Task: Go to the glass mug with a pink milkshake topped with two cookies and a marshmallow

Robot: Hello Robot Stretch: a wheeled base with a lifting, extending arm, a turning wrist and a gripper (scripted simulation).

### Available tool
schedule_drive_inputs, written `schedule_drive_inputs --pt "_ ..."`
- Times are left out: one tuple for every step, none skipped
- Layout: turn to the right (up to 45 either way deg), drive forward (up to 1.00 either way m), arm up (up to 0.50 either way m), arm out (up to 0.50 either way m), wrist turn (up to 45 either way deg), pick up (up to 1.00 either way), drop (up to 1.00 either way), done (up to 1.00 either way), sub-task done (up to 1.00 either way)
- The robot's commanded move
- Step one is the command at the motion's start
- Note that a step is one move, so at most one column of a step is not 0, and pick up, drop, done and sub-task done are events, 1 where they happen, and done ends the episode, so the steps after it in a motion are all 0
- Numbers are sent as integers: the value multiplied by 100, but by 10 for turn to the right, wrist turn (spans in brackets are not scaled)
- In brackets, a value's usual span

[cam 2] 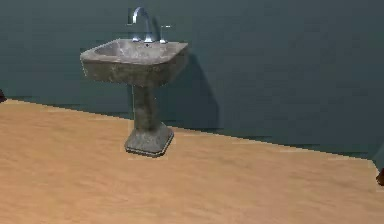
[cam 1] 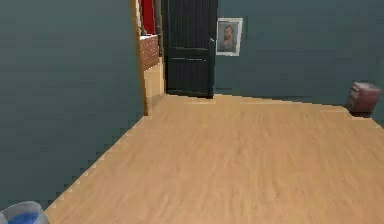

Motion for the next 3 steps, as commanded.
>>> schedule_drive_inputs --pt "0 100 0 0 0 0 0 0 0" --pt "-30 0 0 0 0 0 0 0 0" --pt "0 100 0 0 0 0 0 0 0"
